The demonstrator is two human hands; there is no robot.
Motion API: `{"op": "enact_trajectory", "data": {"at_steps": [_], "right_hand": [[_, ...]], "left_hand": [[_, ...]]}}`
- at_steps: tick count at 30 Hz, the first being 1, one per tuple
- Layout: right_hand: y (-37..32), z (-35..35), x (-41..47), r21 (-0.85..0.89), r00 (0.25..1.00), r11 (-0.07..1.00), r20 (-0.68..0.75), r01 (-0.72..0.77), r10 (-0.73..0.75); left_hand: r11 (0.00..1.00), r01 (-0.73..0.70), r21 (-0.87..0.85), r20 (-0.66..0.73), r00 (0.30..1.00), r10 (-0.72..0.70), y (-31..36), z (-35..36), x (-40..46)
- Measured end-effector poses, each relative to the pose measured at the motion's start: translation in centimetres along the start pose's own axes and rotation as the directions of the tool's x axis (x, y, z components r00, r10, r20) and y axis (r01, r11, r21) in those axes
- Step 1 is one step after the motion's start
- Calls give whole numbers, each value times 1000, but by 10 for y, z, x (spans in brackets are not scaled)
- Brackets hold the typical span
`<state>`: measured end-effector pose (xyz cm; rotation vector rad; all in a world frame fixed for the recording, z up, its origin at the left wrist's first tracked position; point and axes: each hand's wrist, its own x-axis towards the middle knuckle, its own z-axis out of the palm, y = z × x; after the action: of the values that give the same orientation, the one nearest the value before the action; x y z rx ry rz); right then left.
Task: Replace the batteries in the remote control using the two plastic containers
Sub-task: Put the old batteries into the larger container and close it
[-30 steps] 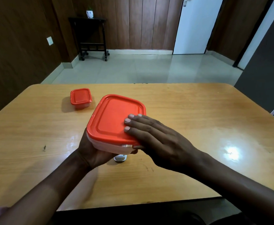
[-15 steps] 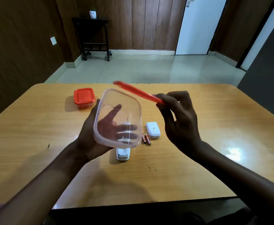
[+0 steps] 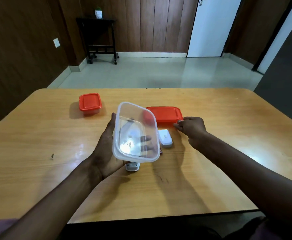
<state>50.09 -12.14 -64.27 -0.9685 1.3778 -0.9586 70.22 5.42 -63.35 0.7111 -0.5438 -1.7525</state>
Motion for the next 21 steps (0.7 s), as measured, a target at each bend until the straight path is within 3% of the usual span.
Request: {"op": "enact_trajectory", "data": {"at_steps": [2,5,7,9,11,17,21], "right_hand": [[0,0,-3,-40,1000,999,-26,-1,0],[-1,3,-20,-169,992,977,7,128,-128],[-6,6,-48,-228,959,940,188,254,-213],[-9,6,-76,-241,899,921,393,306,-195],[-9,0,-92,-265,863,897,463,353,-202],[-12,-37,-92,-458,892,782,362,423,-271],[-13,-68,-85,-562,917,725,245,398,-314]], "left_hand": [[1000,-8,7,3,1000,8,0,-2,0],[999,-34,3,-19,999,34,-2,-3,0],[998,-60,-10,-24,998,60,-4,1,-1],[995,-91,-34,-17,996,90,-9,10,-3],[994,-99,-45,-8,995,99,-15,21,-6],[982,-97,163,-149,981,122,-34,35,-3],[949,-130,288,-158,971,181,-44,40,-3]]}}
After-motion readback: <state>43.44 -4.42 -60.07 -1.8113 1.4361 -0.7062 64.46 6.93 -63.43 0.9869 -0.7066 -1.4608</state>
